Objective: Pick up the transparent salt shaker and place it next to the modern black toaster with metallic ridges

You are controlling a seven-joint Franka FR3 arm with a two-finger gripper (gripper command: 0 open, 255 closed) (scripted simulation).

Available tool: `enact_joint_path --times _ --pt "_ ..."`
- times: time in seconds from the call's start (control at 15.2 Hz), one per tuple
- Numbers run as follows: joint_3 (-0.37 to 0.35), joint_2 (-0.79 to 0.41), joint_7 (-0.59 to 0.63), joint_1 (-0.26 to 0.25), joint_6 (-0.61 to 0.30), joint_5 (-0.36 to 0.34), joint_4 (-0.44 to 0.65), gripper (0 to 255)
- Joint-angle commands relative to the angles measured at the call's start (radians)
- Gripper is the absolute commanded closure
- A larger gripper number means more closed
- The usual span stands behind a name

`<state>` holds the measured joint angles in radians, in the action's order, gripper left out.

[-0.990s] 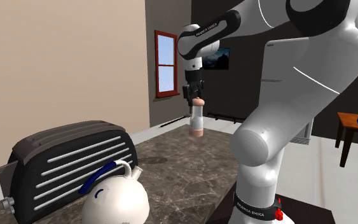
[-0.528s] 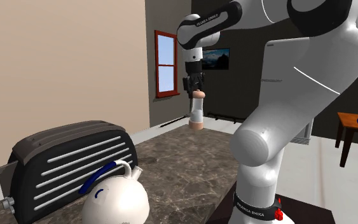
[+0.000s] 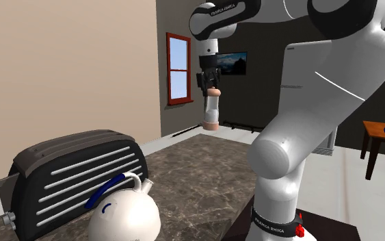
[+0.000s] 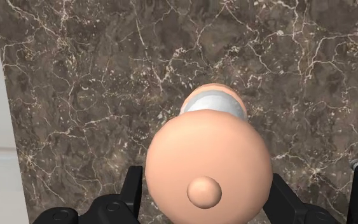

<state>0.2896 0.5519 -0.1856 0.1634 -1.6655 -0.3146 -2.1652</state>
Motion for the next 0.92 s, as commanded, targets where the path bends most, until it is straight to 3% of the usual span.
enact_joint_path --times 0.0,0.86 --pt "-0.003 -0.007 -0.006 -0.002 0.028 0.004 0.035 255" --pt "-0.017 -0.062 -0.041 -0.010 0.190 0.023 0.254 255"
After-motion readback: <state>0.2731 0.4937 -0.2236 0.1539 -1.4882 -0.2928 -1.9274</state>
